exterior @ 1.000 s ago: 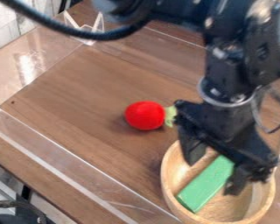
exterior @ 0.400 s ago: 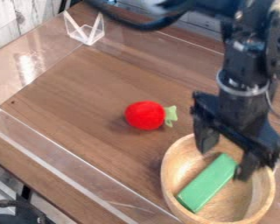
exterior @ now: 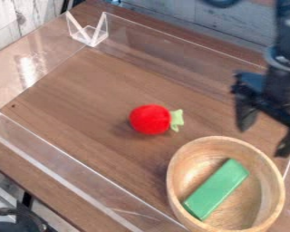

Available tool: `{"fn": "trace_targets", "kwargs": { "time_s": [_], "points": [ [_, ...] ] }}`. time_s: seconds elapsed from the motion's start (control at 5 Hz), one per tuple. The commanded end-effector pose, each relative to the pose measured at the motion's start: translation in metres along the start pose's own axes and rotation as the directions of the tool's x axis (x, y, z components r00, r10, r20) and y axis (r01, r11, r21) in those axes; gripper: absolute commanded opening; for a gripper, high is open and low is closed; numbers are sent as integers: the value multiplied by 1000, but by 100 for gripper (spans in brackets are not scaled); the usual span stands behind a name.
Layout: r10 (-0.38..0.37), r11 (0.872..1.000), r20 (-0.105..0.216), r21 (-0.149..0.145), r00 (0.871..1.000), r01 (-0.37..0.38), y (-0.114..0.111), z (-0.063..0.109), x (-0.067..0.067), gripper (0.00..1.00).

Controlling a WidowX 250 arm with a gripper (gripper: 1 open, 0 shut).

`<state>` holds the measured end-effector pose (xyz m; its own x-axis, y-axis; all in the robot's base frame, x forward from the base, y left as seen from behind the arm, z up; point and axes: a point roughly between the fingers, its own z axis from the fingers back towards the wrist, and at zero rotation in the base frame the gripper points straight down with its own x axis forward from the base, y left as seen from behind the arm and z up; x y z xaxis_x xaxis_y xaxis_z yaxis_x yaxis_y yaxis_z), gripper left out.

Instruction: Put the green block in the brown bowl

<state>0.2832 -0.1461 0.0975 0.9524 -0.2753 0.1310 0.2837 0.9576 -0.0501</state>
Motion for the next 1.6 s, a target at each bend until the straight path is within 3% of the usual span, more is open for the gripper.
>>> {"fn": "trace_targets", "kwargs": {
  "time_s": [0.0,0.4,0.8,1.2,1.4],
  "points": [
    [32,999,68,-1,997,-32,-3,12,25,100],
    [-26,1000,89,9,996,25,0,-14,33,100],
    [-60,997,108,64,992,53,10,-18,53,100],
    [61,990,133,118,989,-76,50,-10,42,100],
    [61,987,143,137,988,-81,52,-8,42,100]
  ]
}}
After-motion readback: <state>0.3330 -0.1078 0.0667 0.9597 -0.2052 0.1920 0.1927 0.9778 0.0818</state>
